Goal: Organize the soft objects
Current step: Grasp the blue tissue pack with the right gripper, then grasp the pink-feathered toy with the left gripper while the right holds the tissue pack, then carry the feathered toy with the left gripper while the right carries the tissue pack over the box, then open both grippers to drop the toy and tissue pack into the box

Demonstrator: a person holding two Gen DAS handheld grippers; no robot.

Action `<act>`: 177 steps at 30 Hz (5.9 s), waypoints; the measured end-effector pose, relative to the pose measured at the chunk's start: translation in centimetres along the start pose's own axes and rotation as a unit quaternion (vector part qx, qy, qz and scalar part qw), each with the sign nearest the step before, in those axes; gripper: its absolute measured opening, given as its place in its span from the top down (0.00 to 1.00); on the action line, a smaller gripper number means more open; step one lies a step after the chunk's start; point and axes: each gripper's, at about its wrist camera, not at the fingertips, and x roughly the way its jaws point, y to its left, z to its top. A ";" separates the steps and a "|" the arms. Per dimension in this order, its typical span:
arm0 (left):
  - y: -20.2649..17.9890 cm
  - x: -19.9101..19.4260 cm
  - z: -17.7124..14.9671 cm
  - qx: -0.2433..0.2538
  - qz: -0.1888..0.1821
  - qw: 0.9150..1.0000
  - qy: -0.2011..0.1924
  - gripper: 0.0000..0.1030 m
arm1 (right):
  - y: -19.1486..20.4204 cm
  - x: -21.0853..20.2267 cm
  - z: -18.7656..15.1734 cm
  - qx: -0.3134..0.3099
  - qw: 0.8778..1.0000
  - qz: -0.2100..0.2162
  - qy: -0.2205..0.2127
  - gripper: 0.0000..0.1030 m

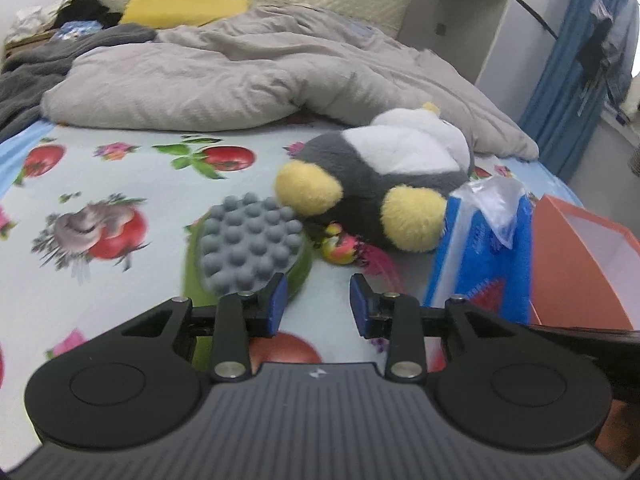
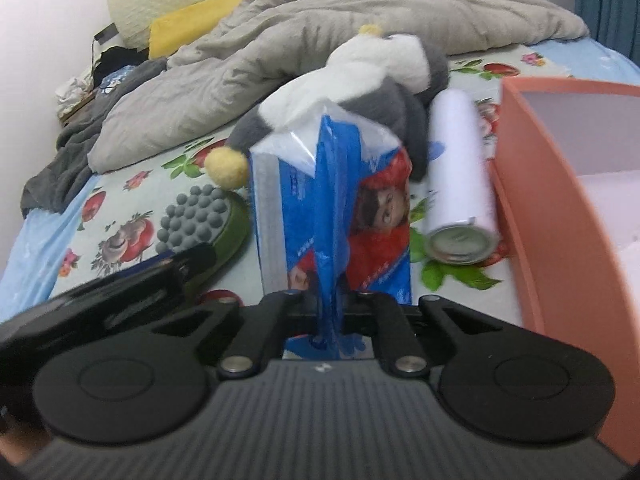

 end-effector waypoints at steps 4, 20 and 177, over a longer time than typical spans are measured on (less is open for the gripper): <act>-1.9 2.3 0.8 0.036 0.001 0.999 0.005 0.60 | -1.5 -1.2 0.3 0.003 1.000 -0.010 -0.005 0.92; -7.3 9.7 1.9 0.238 0.036 0.970 0.032 0.44 | -4.5 -1.8 0.6 0.018 1.000 -0.007 0.007 0.93; -31.7 -12.9 0.8 0.122 -0.107 0.986 0.038 0.27 | -22.7 -25.2 -0.4 0.046 0.987 -0.051 -0.148 0.38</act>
